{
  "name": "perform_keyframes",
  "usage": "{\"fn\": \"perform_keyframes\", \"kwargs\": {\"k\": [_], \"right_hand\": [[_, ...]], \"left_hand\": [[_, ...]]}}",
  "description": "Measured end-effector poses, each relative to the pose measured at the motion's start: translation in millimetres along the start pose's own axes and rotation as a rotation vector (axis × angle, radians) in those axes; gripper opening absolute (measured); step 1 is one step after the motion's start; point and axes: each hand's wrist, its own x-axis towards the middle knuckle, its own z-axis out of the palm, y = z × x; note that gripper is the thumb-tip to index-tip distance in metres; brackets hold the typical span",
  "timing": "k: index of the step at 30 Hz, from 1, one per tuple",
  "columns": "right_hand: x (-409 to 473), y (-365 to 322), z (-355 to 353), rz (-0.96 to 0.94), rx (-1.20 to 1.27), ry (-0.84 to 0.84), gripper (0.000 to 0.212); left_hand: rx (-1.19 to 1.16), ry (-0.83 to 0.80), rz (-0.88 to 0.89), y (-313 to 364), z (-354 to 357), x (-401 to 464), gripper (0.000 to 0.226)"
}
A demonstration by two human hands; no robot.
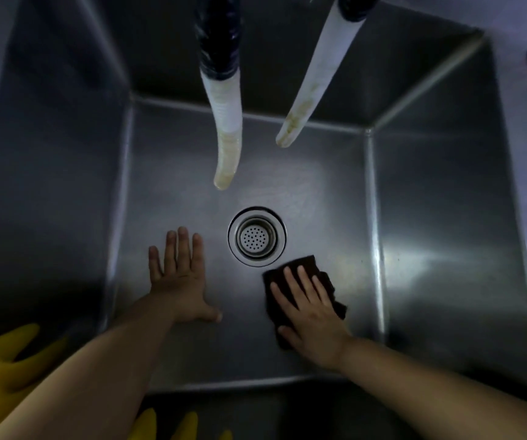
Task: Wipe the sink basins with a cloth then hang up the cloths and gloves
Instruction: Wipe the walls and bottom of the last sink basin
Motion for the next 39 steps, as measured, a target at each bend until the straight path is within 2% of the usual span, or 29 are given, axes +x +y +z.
{"fn": "perform_keyframes", "kwargs": {"k": [3,7,11,16,21,24,28,32,39], "right_hand": [[17,31,-9,0.004,-0.001,-0.012,0.08],[64,94,-33,0.253,-0.018,0.043,0.079],[101,141,-55,0.471,0.081,0.057,0.075],[78,115,-38,0.557,0.163,0.032,0.073],[17,74,-13,0.55,0.196,-0.198,0.081],[-17,49,-2,0.507,0.133,-0.358,0.085],[-40,31,-9,0.371,0.057,-0.473,0.085],[-37,19,-29,0.154,-0.021,-0.483,0.081],[31,-41,-47,-0.212,-0.043,-0.291,0.07]], "left_hand": [[0.011,-0.004,-0.011,-1,2,2,0.157],[0.026,0.01,-0.029,0,5,7,0.158],[0.03,0.036,-0.022,0,9,11,0.158],[0.026,0.036,-0.018,1,10,11,0.157],[0.038,0.036,-0.01,5,3,-1,0.151],[0.123,0.013,0.011,4,-14,-14,0.137],[0.211,0.043,0.108,20,-47,-57,0.087],[0.282,0.209,0.202,24,-77,-123,0.043],[0.372,0.646,0.321,-55,-85,-216,0.029]]}}
